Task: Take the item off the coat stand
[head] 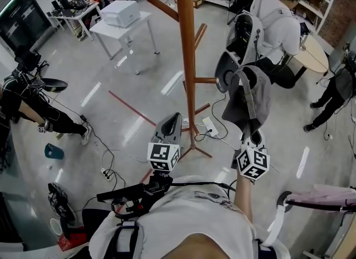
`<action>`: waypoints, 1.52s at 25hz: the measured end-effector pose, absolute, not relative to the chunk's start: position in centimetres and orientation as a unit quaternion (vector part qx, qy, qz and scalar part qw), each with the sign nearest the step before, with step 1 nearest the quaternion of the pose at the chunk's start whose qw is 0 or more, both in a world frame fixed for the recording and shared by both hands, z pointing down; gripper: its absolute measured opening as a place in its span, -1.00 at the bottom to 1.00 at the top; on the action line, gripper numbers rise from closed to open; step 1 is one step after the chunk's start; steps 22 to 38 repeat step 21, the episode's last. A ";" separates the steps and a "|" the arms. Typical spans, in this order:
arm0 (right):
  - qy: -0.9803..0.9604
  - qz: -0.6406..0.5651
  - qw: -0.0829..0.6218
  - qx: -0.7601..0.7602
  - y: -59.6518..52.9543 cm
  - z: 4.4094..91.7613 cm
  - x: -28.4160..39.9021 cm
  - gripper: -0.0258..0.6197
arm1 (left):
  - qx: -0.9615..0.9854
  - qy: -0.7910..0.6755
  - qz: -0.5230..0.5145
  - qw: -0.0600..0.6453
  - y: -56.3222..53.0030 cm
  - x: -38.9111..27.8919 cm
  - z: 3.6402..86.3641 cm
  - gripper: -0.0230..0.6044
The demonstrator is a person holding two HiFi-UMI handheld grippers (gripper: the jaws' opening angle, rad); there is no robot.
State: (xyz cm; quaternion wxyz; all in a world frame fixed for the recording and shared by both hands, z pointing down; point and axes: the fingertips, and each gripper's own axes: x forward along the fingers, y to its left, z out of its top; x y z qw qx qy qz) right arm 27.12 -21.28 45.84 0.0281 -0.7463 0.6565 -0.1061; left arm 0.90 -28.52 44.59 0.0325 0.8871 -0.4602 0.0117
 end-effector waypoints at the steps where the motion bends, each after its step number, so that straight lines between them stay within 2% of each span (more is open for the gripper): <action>1: 0.656 -0.106 0.028 -0.746 -21.2 45.8 27.1 -0.83 | 0.887 -0.460 0.012 0.033 -28.4 0.9 44.6 -0.92; 38: 0.656 -0.106 0.029 -0.747 -21.4 46.1 26.5 -0.83 | 0.889 -0.457 0.009 0.032 -28.8 0.6 44.8 -0.92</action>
